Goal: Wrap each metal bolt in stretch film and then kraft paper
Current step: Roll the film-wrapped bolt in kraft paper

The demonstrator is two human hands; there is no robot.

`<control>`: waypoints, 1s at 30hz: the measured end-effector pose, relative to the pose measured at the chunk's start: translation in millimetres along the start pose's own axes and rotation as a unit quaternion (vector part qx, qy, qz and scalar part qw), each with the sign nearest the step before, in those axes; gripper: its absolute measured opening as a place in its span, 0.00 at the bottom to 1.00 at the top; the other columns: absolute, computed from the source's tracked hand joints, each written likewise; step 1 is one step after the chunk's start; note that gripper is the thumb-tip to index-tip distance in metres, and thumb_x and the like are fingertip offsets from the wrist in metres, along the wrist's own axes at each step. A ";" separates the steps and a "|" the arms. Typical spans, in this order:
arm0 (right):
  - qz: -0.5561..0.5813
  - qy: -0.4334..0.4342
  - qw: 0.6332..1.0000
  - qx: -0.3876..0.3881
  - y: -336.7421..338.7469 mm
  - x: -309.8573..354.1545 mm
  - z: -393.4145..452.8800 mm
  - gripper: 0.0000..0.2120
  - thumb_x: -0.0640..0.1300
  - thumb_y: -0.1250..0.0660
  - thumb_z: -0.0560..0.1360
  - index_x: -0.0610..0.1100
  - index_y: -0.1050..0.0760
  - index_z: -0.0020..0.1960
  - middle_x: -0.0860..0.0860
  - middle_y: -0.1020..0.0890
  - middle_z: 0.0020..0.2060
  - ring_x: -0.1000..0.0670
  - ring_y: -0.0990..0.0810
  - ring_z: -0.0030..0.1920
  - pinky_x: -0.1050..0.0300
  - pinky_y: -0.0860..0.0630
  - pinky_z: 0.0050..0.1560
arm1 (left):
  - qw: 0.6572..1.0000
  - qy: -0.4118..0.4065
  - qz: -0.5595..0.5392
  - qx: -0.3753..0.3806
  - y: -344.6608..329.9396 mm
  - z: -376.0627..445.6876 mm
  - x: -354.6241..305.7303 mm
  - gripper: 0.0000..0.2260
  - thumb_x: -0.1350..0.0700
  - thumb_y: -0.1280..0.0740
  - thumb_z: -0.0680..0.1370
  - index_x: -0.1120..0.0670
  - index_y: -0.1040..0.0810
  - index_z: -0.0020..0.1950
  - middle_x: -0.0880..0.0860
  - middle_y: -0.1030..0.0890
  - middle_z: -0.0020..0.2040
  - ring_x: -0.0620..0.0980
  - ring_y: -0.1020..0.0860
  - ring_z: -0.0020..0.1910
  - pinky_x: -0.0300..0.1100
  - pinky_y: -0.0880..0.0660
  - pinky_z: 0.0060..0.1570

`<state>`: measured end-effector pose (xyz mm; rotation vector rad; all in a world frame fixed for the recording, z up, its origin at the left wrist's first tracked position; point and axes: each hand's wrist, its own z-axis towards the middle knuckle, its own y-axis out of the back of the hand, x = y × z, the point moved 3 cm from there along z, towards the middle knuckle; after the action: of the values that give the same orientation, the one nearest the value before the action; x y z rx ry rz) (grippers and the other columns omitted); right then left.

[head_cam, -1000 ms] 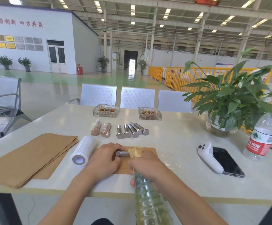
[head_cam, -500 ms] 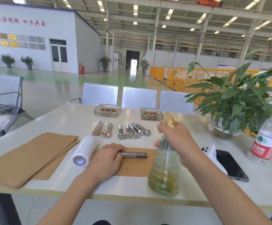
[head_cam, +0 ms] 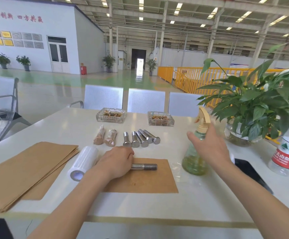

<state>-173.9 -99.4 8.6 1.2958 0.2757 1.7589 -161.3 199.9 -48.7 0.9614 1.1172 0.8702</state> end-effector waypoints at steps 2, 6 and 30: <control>-0.084 -0.050 0.993 0.066 0.4 -16.1 -2.4 0.25 0.68 0.34 0.72 0.57 0.34 0.62 0.50 0.20 0.53 0.43 0.25 0.53 0.46 0.27 0.51 | 1.000 -0.001 0.016 0.015 0.8 8.1 -0.7 0.14 0.51 0.46 0.82 0.51 0.21 0.51 0.52 0.20 0.54 0.58 0.22 0.58 0.50 0.24 0.55; -0.065 -0.084 0.984 0.144 -2.4 -37.0 -16.7 0.35 0.72 0.30 0.67 0.60 0.34 0.69 0.53 0.17 0.53 0.45 0.18 0.55 0.45 0.22 0.59 | 0.998 0.012 0.037 0.048 6.3 20.7 2.0 0.10 0.50 0.40 0.79 0.49 0.20 0.51 0.51 0.19 0.51 0.54 0.22 0.57 0.49 0.24 0.57; 0.084 0.157 0.983 0.033 -45.2 29.0 -63.5 0.08 0.46 0.32 0.77 0.58 0.22 0.53 0.61 0.19 0.43 0.59 0.23 0.49 0.56 0.27 0.51 | 0.979 -0.189 0.010 -0.082 29.3 -16.9 1.8 0.04 0.53 0.30 0.76 0.46 0.23 0.44 0.41 0.24 0.46 0.42 0.24 0.43 0.46 0.24 0.46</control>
<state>-205.1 -31.6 -28.3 1.1082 0.4158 2.1161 -179.8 214.7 -24.5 0.9527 0.7014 0.7446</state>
